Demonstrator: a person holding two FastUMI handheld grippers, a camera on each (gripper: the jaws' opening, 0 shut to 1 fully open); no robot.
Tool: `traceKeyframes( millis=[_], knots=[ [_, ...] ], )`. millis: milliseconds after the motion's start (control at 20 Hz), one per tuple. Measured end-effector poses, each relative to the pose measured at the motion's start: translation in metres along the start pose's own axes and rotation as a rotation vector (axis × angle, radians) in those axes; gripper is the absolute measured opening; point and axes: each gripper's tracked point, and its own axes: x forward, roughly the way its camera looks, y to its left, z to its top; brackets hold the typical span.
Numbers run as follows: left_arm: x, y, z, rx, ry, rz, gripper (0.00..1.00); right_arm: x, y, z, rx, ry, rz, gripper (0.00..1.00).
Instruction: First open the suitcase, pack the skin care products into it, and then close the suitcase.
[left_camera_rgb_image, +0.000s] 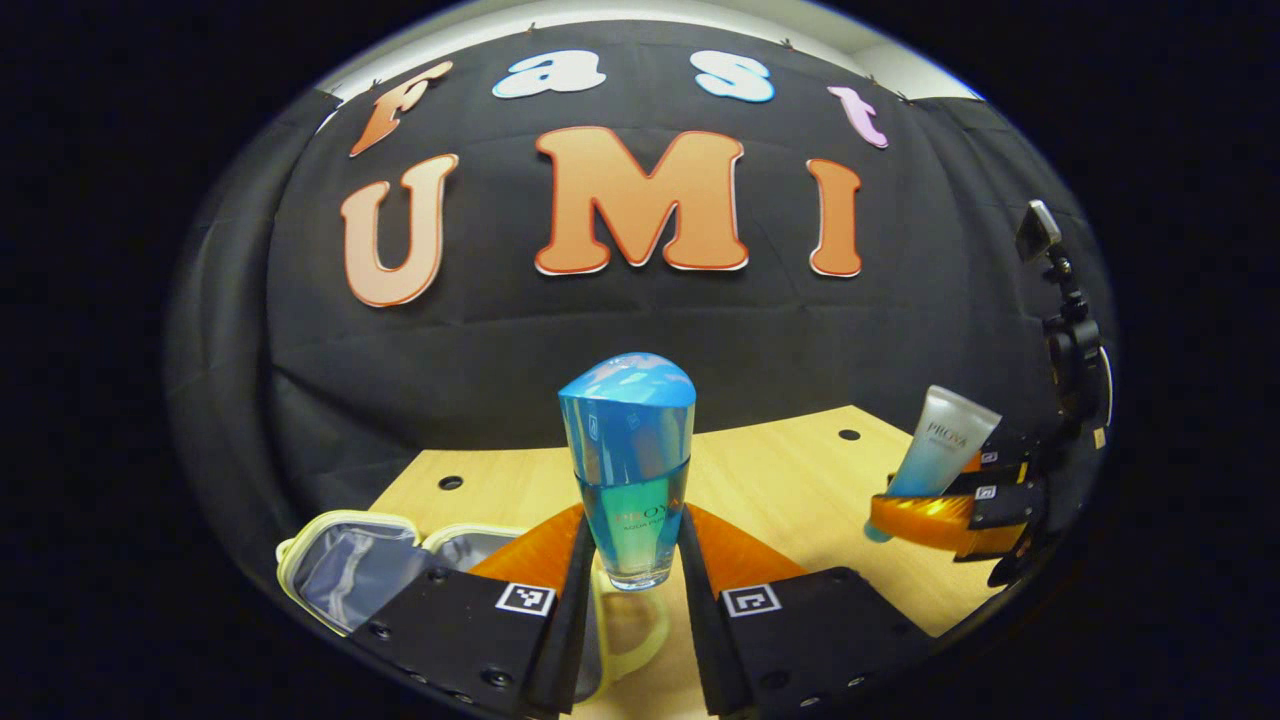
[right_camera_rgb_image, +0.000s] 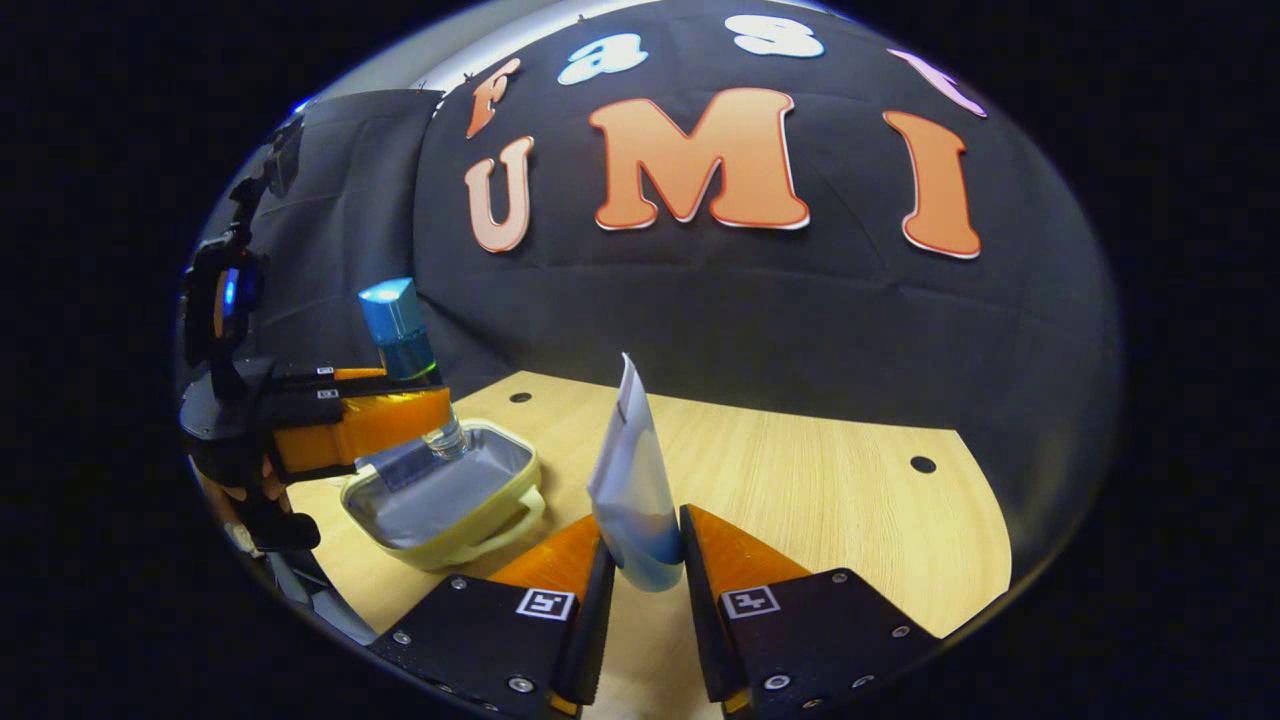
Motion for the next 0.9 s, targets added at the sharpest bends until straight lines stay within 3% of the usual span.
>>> traceKeyframes(
  millis=[450,650,900],
  knots=[
    [-0.036,0.111,0.032,0.045,0.001,0.059,0.46,0.0,0.064,0.073,-0.058,-0.084,-0.004,0.39],
    [-0.039,0.14,0.042,0.039,-0.013,0.044,0.46,0.007,0.084,0.095,-0.083,-0.114,-0.022,0.39],
    [-0.03,0.16,0.014,0.024,0.044,-0.014,0.46,0.016,0.114,0.098,-0.064,-0.103,-0.03,0.39]
  ],
)
